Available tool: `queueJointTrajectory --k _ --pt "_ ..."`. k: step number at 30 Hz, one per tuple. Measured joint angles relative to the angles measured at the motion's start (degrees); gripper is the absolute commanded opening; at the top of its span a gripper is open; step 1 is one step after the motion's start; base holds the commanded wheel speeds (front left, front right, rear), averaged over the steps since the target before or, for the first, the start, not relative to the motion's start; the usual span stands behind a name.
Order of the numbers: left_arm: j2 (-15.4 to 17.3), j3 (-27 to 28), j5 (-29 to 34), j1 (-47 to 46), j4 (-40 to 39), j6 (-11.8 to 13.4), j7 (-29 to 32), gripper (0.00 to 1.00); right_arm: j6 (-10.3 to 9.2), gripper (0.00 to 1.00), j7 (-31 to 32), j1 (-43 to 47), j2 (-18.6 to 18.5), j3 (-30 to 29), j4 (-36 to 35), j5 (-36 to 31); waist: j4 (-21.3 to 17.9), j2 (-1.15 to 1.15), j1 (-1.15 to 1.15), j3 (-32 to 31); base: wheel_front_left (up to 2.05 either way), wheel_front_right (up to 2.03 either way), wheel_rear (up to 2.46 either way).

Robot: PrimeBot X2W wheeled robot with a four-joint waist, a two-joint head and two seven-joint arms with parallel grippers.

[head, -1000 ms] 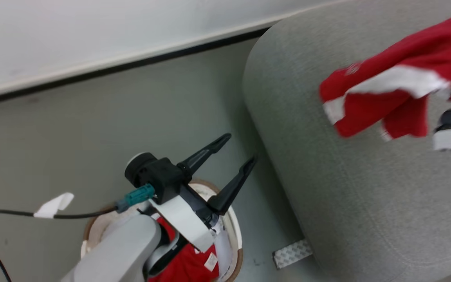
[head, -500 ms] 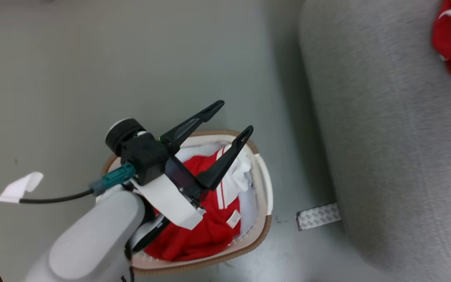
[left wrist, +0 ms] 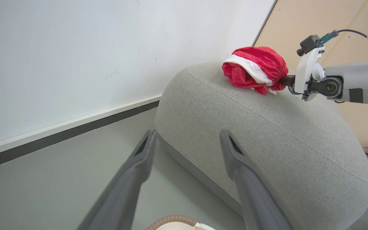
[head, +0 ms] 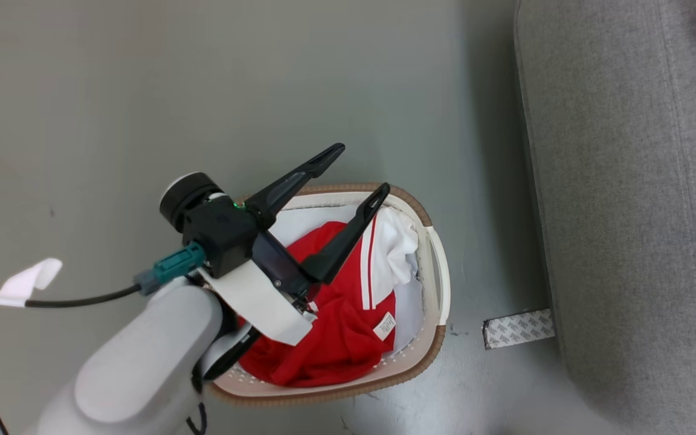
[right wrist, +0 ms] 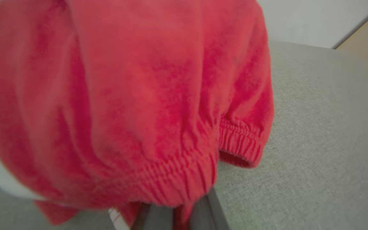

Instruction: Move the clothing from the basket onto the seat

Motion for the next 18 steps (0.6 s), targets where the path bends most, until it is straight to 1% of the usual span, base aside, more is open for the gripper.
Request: queueJointTrajectory --k 1,2,9,10,14,18 --pt "-0.08 0.03 -0.05 0.01 0.21 0.0 -0.03 1.0 0.0 0.46 0.07 -0.15 -0.11 0.08 0.82 -0.35 0.01 0.0 0.0 -0.24 0.0 0.0 0.0" --pt "-0.2 0.04 -0.26 0.02 0.43 0.01 -0.05 1.0 0.0 1.0 0.14 -0.24 -0.21 0.22 1.54 -0.49 0.0 0.0 0.0 -0.51 0.0 0.0 0.0" --pt "-1.34 0.15 -0.64 1.44 3.12 0.09 -1.09 1.0 0.0 1.0 -0.63 -0.13 0.19 2.09 5.2 -0.88 -0.34 0.0 0.0 -4.28 0.0 0.0 0.0" --pt "-2.05 0.34 -0.94 2.41 4.25 0.25 -1.41 1.0 0.0 1.0 -0.91 0.51 0.04 3.3 5.81 -0.71 -0.42 0.0 0.0 -6.1 0.0 0.0 0.0" --pt "-3.13 1.21 -1.55 4.66 6.09 0.58 -1.63 1.0 0.0 1.0 -1.43 2.48 -0.27 6.11 5.98 -0.4 -0.47 0.0 -0.01 -10.46 0.0 0.0 0.0" --pt "-4.16 2.75 -2.34 6.68 7.43 1.02 -1.91 1.0 0.0 1.0 -1.72 3.66 -1.25 9.36 4.21 2.47 -0.36 0.0 -0.02 -15.24 0.0 0.0 0.0"
